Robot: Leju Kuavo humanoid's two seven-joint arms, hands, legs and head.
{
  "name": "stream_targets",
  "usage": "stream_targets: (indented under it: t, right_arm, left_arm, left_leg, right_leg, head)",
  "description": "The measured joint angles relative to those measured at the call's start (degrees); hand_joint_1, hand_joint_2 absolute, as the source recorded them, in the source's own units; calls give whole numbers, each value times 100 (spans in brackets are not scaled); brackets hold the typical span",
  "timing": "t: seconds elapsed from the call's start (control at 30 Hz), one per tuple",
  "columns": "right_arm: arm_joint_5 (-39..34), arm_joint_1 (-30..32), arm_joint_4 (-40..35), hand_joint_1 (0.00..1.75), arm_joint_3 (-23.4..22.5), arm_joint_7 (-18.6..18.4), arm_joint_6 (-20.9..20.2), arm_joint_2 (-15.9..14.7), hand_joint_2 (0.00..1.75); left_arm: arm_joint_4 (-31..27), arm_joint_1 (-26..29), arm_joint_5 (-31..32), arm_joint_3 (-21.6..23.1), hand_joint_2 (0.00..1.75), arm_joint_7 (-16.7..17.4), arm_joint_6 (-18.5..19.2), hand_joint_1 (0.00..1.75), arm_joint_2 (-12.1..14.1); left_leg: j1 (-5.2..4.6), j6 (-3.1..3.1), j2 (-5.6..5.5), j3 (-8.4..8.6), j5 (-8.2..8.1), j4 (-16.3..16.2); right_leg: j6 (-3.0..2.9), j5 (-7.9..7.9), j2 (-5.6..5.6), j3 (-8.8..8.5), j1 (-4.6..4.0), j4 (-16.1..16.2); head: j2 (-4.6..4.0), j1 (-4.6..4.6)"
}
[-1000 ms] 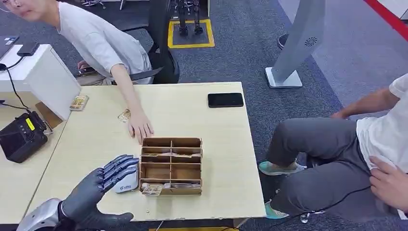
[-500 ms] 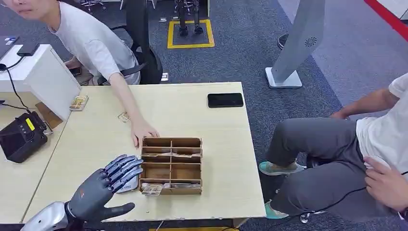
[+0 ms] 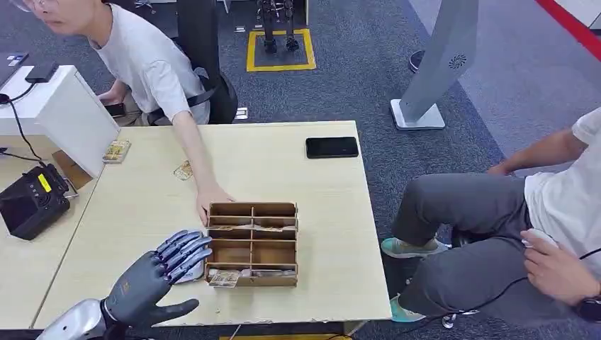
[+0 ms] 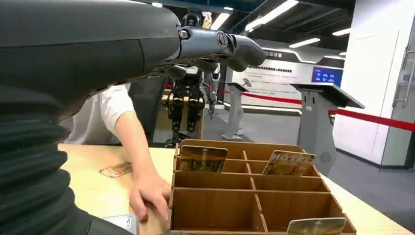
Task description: Pass the card to the sensor for recognition and then transmit it.
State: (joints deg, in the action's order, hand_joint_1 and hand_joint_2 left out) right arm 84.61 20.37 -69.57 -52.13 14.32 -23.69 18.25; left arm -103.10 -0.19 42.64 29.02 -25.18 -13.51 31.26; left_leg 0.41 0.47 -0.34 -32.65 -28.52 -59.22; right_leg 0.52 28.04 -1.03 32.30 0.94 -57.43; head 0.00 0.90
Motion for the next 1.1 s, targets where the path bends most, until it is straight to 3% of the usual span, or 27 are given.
stream_targets:
  t: [0.9,1.1]
  right_arm:
    - [68,-79,133,0,-68,-4,4,0,175]
    - [177,-136,181,0,-101,65,63,0,175]
  left_arm:
    - [584,-144,247,450,175,396,2,0,-236]
    - [680,-263,544,618,175,446,-39,0,-290]
  left_leg:
    - [0,0,0,0,0,0]
    - [-1,0,-1,0,0,0]
  right_leg:
    - [0,0,0,0,0,0]
    - [0,0,0,-1,0,0]
  head:
    - [0,0]
    - [0,0]
